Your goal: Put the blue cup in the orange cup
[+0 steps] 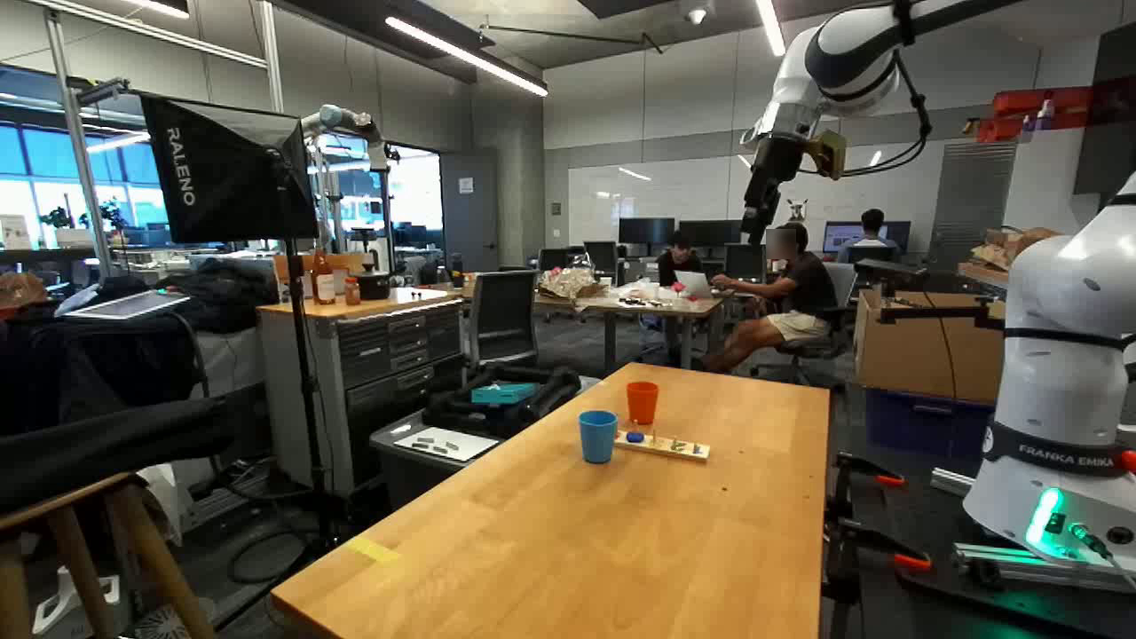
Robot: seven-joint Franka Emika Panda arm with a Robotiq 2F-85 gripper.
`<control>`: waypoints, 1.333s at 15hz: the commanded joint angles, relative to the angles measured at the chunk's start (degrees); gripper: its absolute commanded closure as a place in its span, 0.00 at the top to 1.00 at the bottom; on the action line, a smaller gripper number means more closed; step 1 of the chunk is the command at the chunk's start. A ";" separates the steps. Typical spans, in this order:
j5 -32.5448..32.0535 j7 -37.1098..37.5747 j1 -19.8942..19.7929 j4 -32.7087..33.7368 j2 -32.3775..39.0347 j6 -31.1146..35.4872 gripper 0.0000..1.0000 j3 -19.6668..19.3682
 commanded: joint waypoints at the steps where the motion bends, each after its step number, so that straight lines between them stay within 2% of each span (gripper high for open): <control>1: 0.63 -0.54 -1.09 0.35 0.17 -0.14 1.00 0.85; 9: 0.62 -0.54 -1.07 0.87 -0.04 -0.15 1.00 0.82; 11: 0.96 -0.58 -0.35 -0.41 0.99 2.02 1.00 1.60; 15: 0.83 2.74 1.84 -3.40 8.35 12.49 1.00 7.52; 20: -1.84 10.15 4.07 -1.30 25.80 25.48 1.00 15.80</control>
